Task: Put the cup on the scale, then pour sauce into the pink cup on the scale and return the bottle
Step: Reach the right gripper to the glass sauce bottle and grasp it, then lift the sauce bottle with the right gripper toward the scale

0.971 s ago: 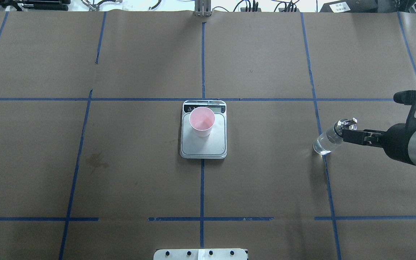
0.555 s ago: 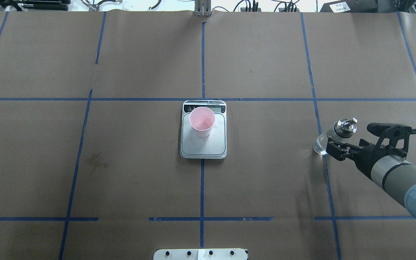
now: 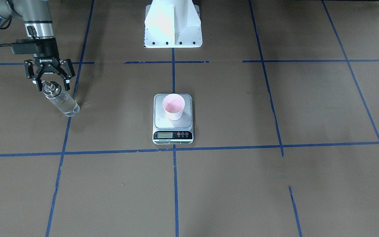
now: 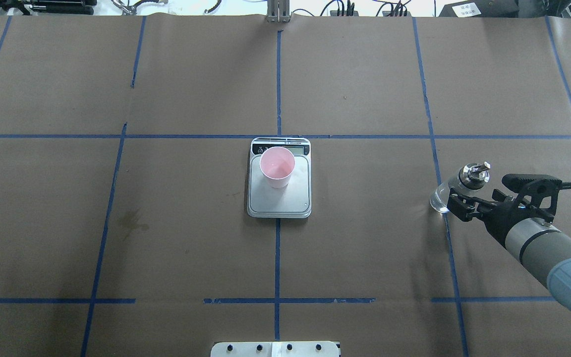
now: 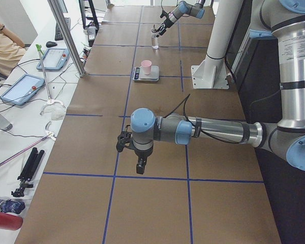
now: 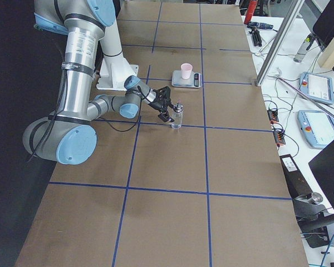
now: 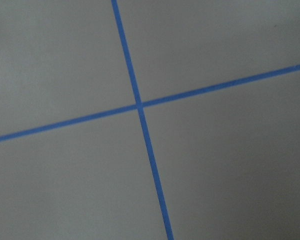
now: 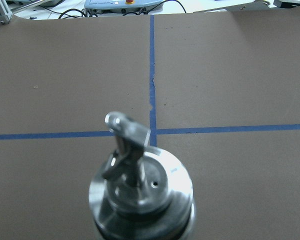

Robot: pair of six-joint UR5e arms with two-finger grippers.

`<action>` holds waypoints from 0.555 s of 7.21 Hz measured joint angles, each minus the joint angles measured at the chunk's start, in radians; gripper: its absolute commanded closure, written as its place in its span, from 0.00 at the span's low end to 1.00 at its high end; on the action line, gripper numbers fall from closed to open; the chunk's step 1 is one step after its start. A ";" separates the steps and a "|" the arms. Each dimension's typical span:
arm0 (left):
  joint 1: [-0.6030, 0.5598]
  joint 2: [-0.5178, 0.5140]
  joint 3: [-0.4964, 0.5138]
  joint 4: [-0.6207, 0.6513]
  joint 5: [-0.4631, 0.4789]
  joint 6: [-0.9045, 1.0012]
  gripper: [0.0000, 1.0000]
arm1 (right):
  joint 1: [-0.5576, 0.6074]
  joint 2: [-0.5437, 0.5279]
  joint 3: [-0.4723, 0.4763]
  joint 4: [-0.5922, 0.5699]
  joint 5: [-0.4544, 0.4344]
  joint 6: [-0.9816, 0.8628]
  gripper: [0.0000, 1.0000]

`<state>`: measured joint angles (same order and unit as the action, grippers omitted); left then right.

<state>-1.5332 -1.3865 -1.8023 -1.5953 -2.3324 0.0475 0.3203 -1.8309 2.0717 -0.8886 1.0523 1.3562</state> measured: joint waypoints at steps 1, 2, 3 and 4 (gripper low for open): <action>-0.027 0.009 0.017 -0.001 -0.012 0.000 0.00 | -0.001 0.008 -0.002 0.000 -0.009 -0.004 0.00; -0.043 0.009 0.022 -0.002 -0.015 -0.002 0.00 | -0.001 0.029 -0.016 0.000 -0.031 -0.009 0.00; -0.049 0.005 0.021 -0.002 -0.016 -0.004 0.00 | -0.001 0.058 -0.046 0.001 -0.059 -0.012 0.00; -0.050 0.003 0.020 -0.002 -0.017 -0.005 0.00 | -0.001 0.084 -0.075 0.001 -0.076 -0.013 0.00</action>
<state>-1.5836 -1.3833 -1.7822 -1.5969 -2.3498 0.0420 0.3191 -1.7465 1.9972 -0.8875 0.9766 1.3429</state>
